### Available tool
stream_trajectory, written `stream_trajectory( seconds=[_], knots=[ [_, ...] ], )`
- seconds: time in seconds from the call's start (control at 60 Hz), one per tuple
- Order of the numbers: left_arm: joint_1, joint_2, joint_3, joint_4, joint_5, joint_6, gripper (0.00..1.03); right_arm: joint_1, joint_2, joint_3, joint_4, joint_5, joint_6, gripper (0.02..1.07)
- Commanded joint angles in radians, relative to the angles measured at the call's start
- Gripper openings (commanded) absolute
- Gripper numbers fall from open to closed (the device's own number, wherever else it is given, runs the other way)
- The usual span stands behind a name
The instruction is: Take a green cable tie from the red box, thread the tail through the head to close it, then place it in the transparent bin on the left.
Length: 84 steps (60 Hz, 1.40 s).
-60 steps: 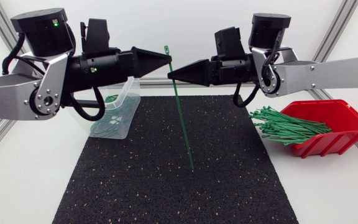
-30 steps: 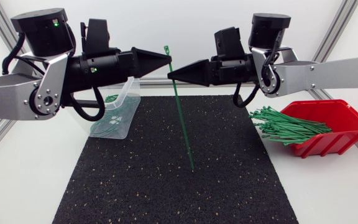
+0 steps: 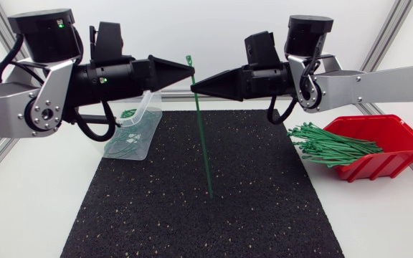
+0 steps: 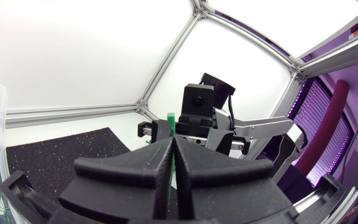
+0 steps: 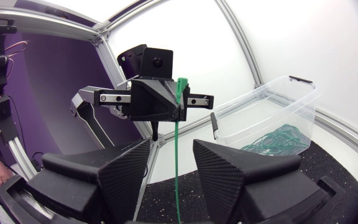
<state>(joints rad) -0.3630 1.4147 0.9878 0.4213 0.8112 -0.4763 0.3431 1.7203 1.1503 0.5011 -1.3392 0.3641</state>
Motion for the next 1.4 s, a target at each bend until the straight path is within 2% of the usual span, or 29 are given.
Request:
stream_trajectory(
  seconds=[0.0,0.367,0.533,0.75,0.783,0.833,0.917,0.967,1.033,1.067,1.133,1.183,1.233,1.333,1.383],
  knots=[
    [0.018,-0.040,0.028,-0.019,0.013,0.008,0.03,-0.015,-0.027,0.022,-0.003,-0.017,0.030,0.65],
    [0.085,-0.151,0.063,-0.268,0.049,0.097,0.03,-0.070,-0.056,0.025,-0.044,-0.061,0.024,0.65],
    [0.098,-0.226,0.020,-0.279,0.057,0.100,0.03,-0.085,-0.080,-0.035,-0.045,-0.063,-0.079,0.65],
    [0.114,-0.289,-0.018,-0.292,0.074,0.100,0.03,-0.113,-0.094,-0.063,-0.055,0.009,-0.218,0.65],
    [0.114,-0.299,-0.023,-0.296,0.079,0.100,0.03,-0.112,-0.093,-0.067,-0.091,0.049,-0.286,0.65],
    [0.114,-0.316,-0.029,-0.299,0.088,0.102,0.03,-0.118,-0.065,-0.043,-0.216,0.091,-0.415,0.65],
    [0.116,-0.330,-0.026,-0.326,0.089,0.119,0.03,-0.088,-0.056,-0.023,-0.429,0.241,-0.683,0.74],
    [0.119,-0.330,-0.021,-0.351,0.089,0.137,0.03,-0.076,-0.050,-0.024,-0.455,0.272,-0.735,0.74],
    [0.119,-0.327,-0.009,-0.392,0.089,0.166,0.03,-0.047,-0.057,-0.044,-0.455,0.368,-0.792,0.74],
    [0.119,-0.324,-0.005,-0.403,0.088,0.173,0.03,-0.046,-0.059,-0.044,-0.461,0.374,-0.801,0.74],
    [0.119,-0.304,0.034,-0.461,0.086,0.206,0.03,-0.013,-0.073,-0.050,-0.510,0.482,-0.893,0.75],
    [0.122,-0.292,0.055,-0.484,0.086,0.215,0.03,0.005,-0.084,-0.054,-0.542,0.528,-0.942,0.75],
    [0.128,-0.275,0.086,-0.524,0.088,0.235,0.03,0.045,-0.105,-0.063,-0.593,0.624,-1.022,0.75],
    [0.145,-0.252,0.124,-0.569,0.088,0.266,0.03,0.106,-0.123,-0.067,-0.684,0.772,-1.131,1.01],
    [0.147,-0.246,0.135,-0.576,0.092,0.268,0.03,0.143,-0.145,-0.090,-0.714,0.879,-1.203,1.03]
  ],
)
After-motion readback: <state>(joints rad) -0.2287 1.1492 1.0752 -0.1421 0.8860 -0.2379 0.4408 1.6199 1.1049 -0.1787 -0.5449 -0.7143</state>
